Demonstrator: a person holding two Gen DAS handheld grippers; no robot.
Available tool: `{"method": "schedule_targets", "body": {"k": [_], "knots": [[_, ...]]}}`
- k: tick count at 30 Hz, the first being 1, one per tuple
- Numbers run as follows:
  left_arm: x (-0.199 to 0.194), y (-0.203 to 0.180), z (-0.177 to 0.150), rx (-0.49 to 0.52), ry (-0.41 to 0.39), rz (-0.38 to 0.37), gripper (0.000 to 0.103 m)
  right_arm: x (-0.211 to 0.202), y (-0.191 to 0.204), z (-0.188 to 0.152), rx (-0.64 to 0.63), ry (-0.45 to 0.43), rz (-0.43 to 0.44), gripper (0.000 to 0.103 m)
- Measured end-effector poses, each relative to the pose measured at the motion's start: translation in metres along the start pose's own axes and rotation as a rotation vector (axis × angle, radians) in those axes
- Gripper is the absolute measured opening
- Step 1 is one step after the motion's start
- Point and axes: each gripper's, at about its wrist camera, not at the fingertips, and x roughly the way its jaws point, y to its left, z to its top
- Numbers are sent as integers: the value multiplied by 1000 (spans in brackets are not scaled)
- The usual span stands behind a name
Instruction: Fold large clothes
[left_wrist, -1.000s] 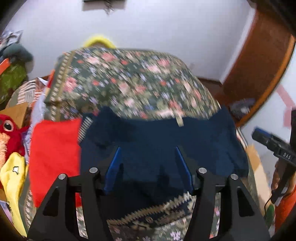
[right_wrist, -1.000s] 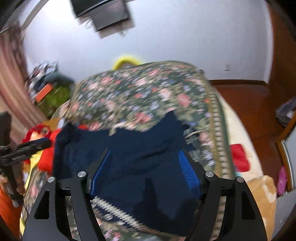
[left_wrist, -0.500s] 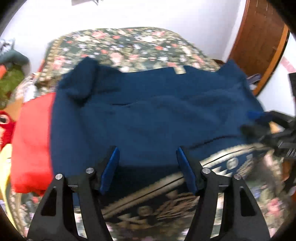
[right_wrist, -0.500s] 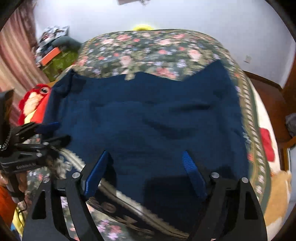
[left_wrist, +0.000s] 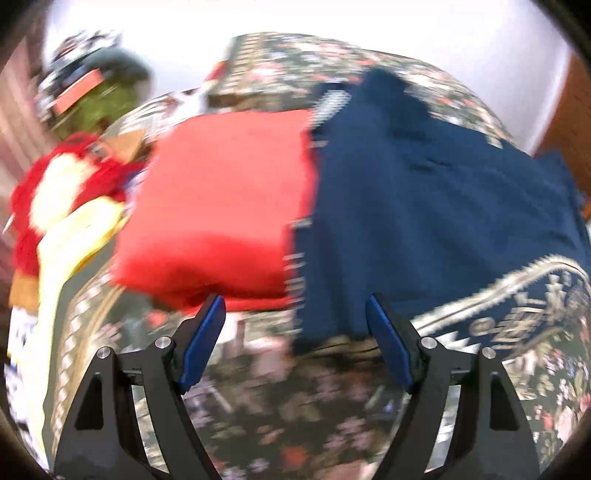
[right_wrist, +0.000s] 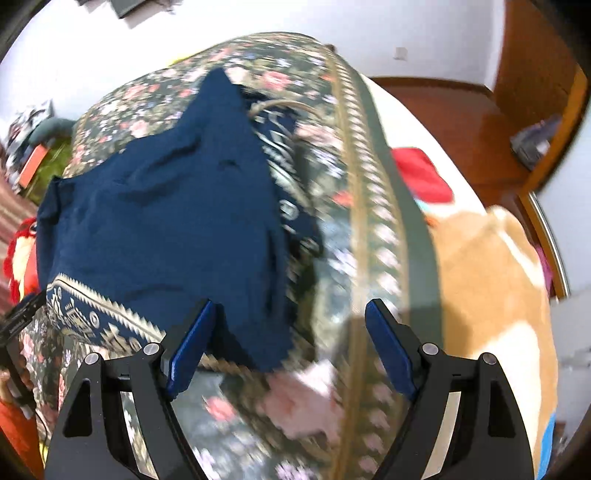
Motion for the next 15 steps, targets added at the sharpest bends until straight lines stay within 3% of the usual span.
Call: {"method": "schedule_targets", "body": {"k": [3, 8, 11, 15], "knots": [[-10, 28, -5, -98, -6, 22, 78, -16, -4, -10, 25, -3, 5, 80], [-31, 57, -16, -207, 15, -39, 78, -52, 7, -12, 14, -60, 35, 81], [-36, 65, -26, -288, 33, -151, 78, -67, 22, -11, -13, -89, 68, 82], [-29, 59, -39, -408, 67, -432, 78, -73, 45, -10, -54, -117, 108, 84]]}}
